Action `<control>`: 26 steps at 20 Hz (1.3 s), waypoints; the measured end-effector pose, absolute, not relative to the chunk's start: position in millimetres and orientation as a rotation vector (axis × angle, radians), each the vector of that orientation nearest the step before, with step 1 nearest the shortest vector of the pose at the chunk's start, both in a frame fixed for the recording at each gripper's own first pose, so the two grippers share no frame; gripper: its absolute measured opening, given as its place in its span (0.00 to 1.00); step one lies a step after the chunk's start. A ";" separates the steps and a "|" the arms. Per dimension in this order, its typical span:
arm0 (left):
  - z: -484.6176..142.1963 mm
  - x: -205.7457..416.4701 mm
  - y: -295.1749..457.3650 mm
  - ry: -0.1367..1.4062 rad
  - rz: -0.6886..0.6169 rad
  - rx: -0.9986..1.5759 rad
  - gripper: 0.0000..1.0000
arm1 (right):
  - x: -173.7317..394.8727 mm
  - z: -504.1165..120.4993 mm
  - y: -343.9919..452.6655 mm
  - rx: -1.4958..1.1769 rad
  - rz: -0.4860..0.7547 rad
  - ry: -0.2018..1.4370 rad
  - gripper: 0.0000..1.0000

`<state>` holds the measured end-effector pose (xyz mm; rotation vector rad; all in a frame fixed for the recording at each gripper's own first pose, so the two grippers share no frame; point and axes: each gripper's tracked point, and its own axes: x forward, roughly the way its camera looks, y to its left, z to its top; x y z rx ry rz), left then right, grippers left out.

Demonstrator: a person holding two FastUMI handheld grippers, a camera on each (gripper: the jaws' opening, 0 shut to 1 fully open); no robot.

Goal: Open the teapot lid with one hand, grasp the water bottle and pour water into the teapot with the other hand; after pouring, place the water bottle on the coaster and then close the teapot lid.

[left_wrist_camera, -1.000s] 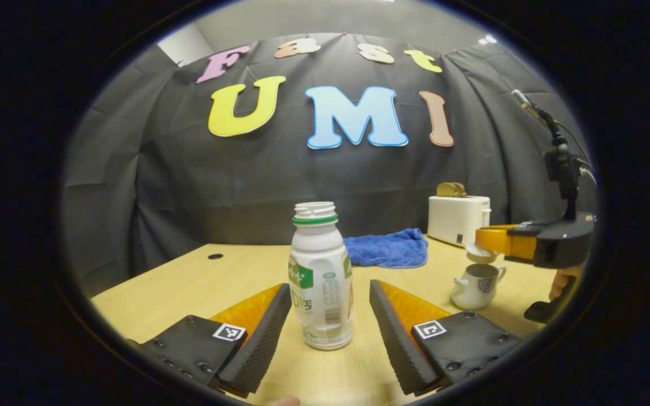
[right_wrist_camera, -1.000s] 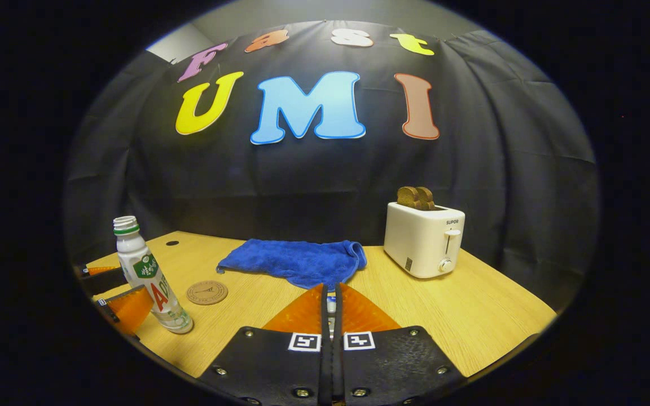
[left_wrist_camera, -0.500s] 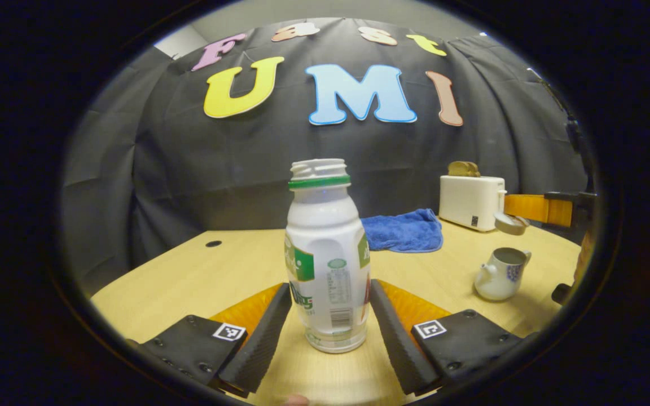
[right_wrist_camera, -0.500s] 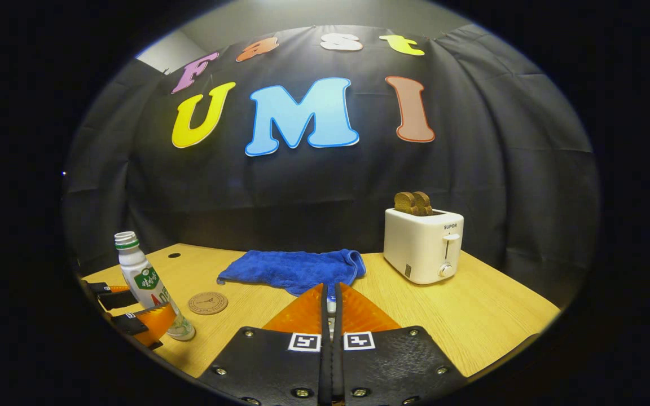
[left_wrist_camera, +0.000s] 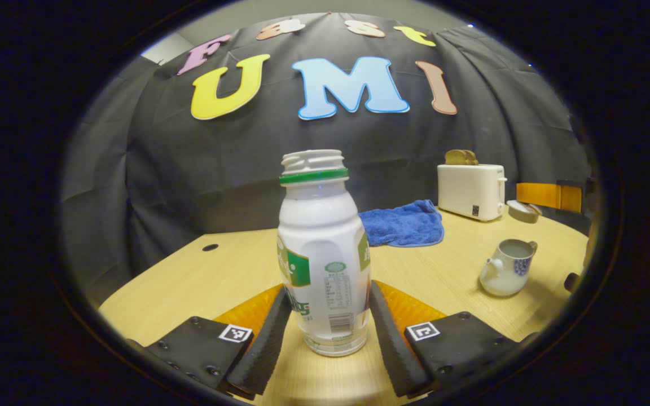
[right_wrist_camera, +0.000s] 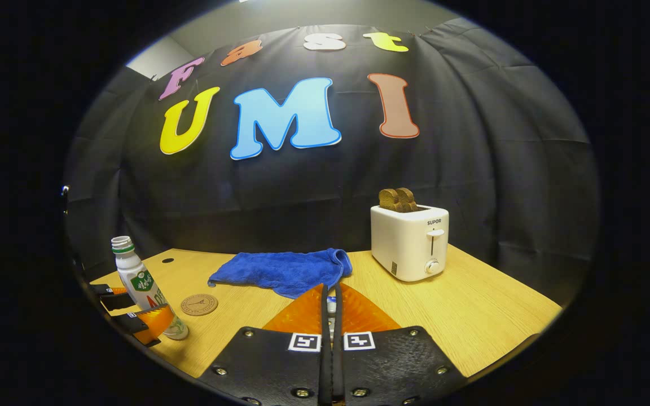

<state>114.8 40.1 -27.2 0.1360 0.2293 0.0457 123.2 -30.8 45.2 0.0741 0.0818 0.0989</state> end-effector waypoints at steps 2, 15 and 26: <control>-26.2 115.9 34.2 0.241 0.034 0.203 0.89 | 124.6 46.4 -37.9 0.071 0.083 0.078 0.00; -6.4 123.1 -24.1 0.187 -0.032 0.816 0.90 | 127.8 53.4 -85.0 0.162 0.032 0.085 0.00; -5.4 137.0 -51.8 0.214 -0.092 1.183 0.84 | 128.3 55.9 -112.7 0.193 0.002 0.086 0.00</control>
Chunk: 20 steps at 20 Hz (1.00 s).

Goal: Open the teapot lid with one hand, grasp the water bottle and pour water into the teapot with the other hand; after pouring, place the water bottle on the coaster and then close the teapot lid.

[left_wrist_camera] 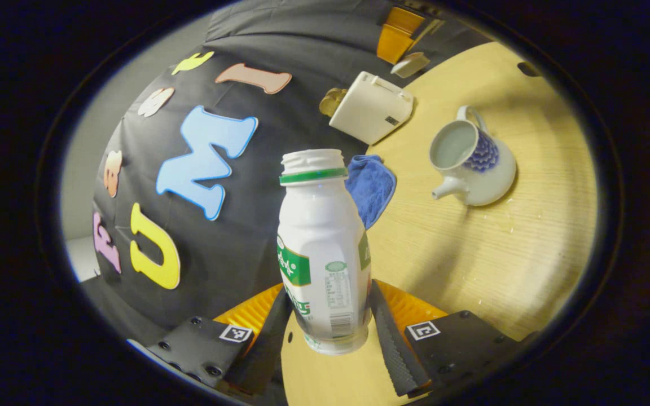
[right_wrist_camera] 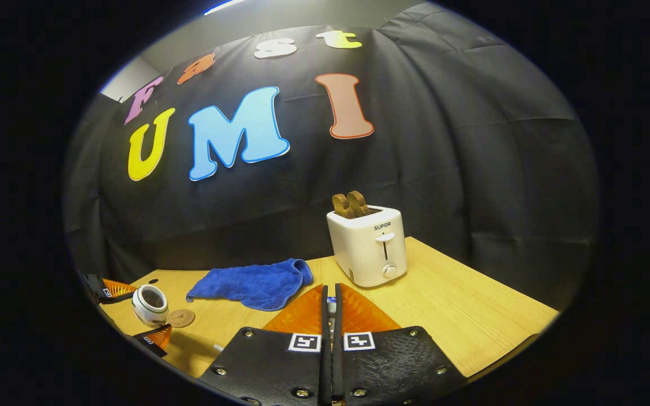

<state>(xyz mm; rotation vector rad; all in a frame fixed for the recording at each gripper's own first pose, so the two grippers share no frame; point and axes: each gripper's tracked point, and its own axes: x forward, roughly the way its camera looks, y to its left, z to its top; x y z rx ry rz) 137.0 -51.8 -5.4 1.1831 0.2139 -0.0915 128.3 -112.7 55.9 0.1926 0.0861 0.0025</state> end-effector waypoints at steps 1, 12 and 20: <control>-4.0 137.3 -53.6 0.218 -0.092 1.226 0.84 | 127.5 55.9 -112.8 0.193 0.004 0.086 0.00; -14.9 136.2 -63.5 0.208 -0.070 1.522 0.90 | 130.0 49.6 -121.3 0.229 -0.001 0.106 0.00; -7.4 128.4 -80.5 0.142 -0.061 1.679 0.84 | 129.0 49.7 -125.8 0.255 0.000 0.105 0.00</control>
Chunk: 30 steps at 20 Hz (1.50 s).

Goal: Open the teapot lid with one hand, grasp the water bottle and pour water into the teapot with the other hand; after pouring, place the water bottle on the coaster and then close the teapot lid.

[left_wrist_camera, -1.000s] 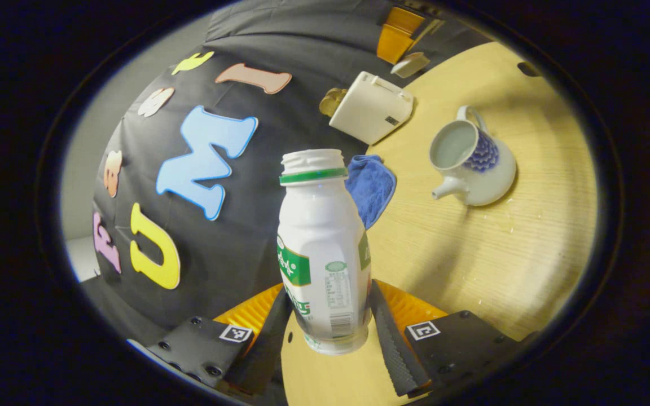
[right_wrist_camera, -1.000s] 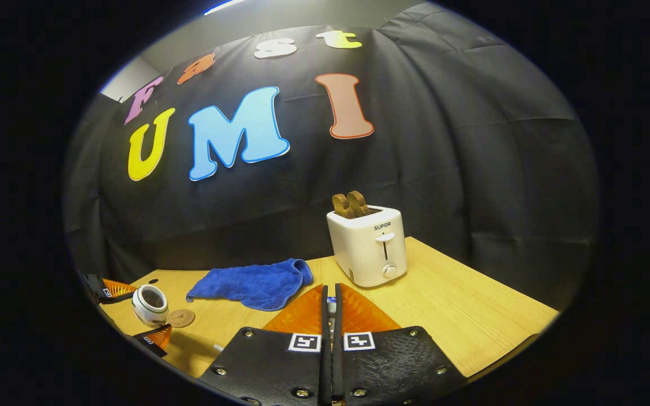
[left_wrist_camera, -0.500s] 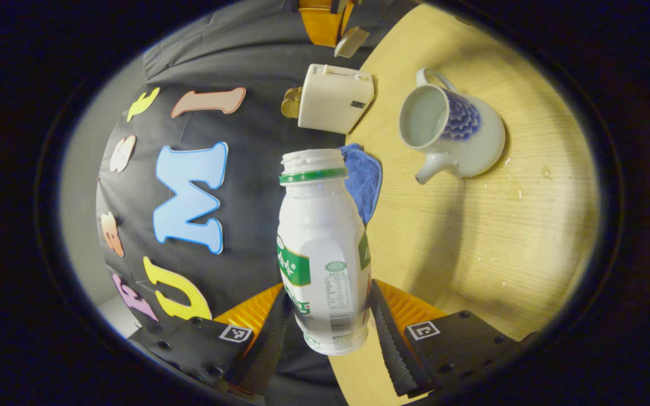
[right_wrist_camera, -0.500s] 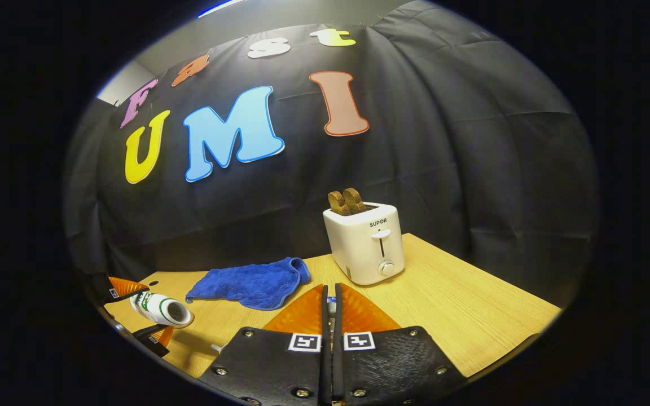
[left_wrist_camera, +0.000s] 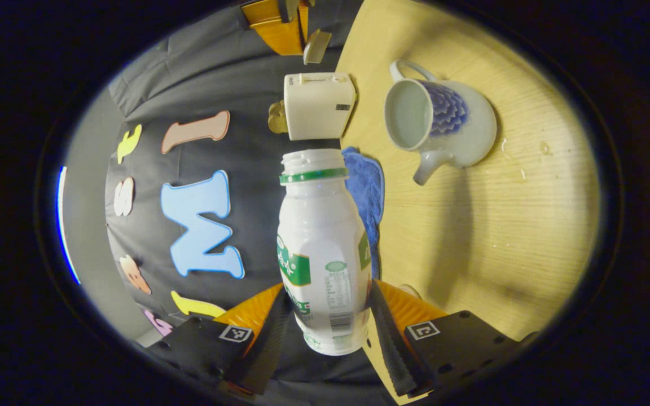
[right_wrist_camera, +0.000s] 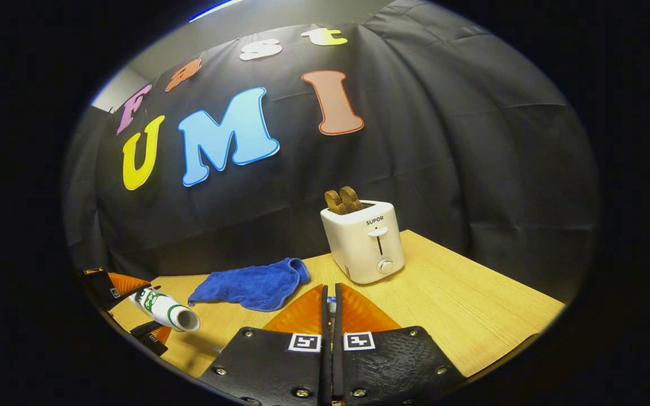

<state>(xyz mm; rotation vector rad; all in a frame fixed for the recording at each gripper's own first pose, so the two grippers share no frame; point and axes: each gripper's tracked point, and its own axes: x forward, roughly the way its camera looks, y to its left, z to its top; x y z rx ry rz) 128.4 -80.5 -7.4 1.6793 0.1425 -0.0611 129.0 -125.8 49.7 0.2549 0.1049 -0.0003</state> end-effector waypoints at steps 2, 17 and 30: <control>-4.9 126.9 -84.5 0.125 -0.054 1.712 0.84 | 130.3 48.0 -124.6 0.257 0.003 0.113 0.00; 7.3 117.6 -104.7 0.060 -0.038 1.783 0.90 | 128.4 48.5 -121.4 0.241 0.017 0.114 0.00; 20.1 120.8 -105.6 0.026 -0.026 1.854 0.90 | 128.6 49.9 -120.0 0.231 0.024 0.110 0.00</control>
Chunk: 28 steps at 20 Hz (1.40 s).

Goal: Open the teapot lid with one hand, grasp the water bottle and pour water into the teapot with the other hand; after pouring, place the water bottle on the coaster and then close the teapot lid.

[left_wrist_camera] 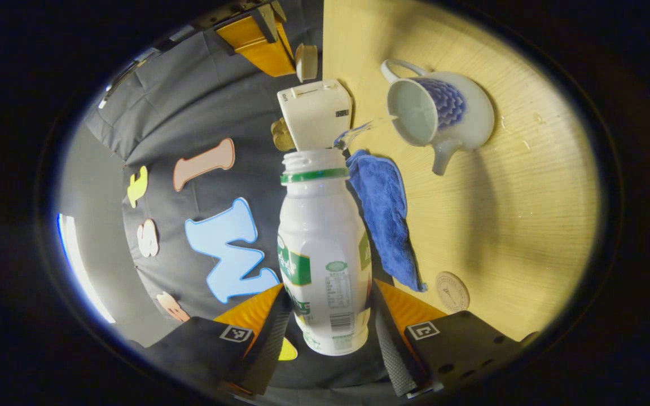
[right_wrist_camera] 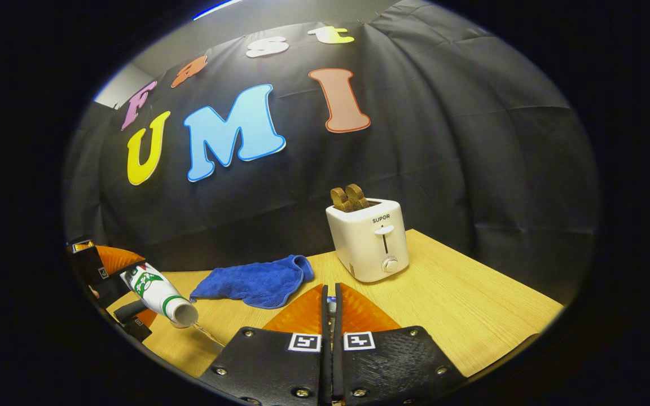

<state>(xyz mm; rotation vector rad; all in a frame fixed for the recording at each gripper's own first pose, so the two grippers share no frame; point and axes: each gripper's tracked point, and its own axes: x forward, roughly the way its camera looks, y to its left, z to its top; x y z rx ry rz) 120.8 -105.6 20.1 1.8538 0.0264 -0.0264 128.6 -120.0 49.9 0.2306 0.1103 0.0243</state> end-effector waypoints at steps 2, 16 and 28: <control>21.0 121.2 -106.0 0.023 -0.026 1.865 0.90 | 129.1 49.9 -119.9 0.230 0.026 0.111 0.00; 32.1 119.8 -112.6 0.007 -0.037 1.969 0.83 | 128.6 50.7 -118.7 0.226 0.034 0.108 0.00; 41.4 119.9 -121.6 -0.021 -0.049 2.087 0.84 | 129.0 49.8 -117.5 0.226 0.041 0.110 0.00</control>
